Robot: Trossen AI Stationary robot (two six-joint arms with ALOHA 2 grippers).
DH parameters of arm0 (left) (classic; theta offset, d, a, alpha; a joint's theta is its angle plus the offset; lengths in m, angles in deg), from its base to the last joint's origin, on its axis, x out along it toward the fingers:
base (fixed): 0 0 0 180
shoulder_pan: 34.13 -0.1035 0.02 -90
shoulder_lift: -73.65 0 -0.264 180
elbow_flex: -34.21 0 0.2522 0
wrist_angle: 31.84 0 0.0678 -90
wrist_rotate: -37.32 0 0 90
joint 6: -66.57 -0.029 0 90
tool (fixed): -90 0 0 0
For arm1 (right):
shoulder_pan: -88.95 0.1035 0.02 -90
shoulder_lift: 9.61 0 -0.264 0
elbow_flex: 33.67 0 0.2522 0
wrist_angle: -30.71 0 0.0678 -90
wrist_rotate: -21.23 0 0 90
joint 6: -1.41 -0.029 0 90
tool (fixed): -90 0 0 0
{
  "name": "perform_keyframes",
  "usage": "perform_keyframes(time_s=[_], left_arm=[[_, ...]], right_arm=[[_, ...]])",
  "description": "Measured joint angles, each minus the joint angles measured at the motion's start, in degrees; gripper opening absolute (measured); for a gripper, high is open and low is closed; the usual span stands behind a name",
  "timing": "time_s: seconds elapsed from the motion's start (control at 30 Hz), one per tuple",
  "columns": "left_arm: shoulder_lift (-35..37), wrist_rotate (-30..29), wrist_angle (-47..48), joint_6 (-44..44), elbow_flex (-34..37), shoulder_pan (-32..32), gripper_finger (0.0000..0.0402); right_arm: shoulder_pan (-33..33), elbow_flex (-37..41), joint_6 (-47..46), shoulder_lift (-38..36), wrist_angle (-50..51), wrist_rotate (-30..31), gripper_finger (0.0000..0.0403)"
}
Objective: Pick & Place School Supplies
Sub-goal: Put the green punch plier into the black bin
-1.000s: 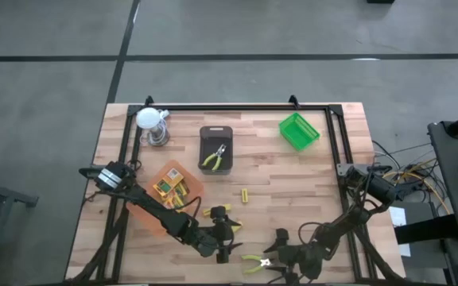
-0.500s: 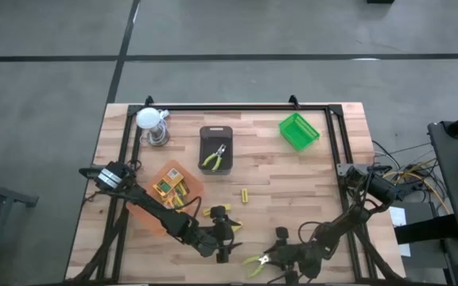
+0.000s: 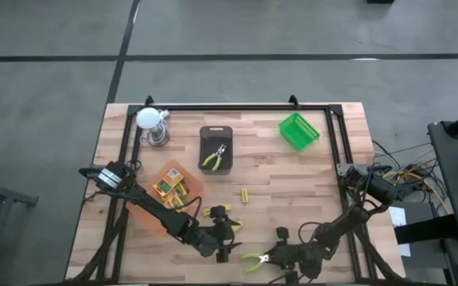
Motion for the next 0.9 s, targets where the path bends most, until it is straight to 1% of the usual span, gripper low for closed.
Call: perform_keyframes(time_s=[0.27, 0.37, 0.57, 0.7, 0.9], left_arm=[[0.0, 0.01, 0.02, 0.0, 0.0, -0.03, 0.0305], [0.0, 0.0, 0.01, 0.0, 0.0, -0.04, 0.0305], [0.46, -0.61, 0.24, 0.0, 0.0, -0.11, 0.0305], [3.21, -3.53, 0.0, -1.82, 0.0, -0.15, 0.0305], [9.37, -7.99, 0.06, -8.93, 0.0, -0.42, 0.0305]], right_arm=[[0.0, 0.07, 0.02, -0.01, -0.86, 0.89, 0.0092], [0.0, 0.07, 0.02, 0.0, -1.04, 1.04, 0.0093], [0.0, -0.54, -1.05, 0.0, -0.92, 1.99, 0.0107], [0.0, -2.06, 0.05, 0.0, -1.09, 2.3, 0.0105], [-0.01, -3.86, 0.28, -0.02, -1.13, 2.76, 0.0106]])
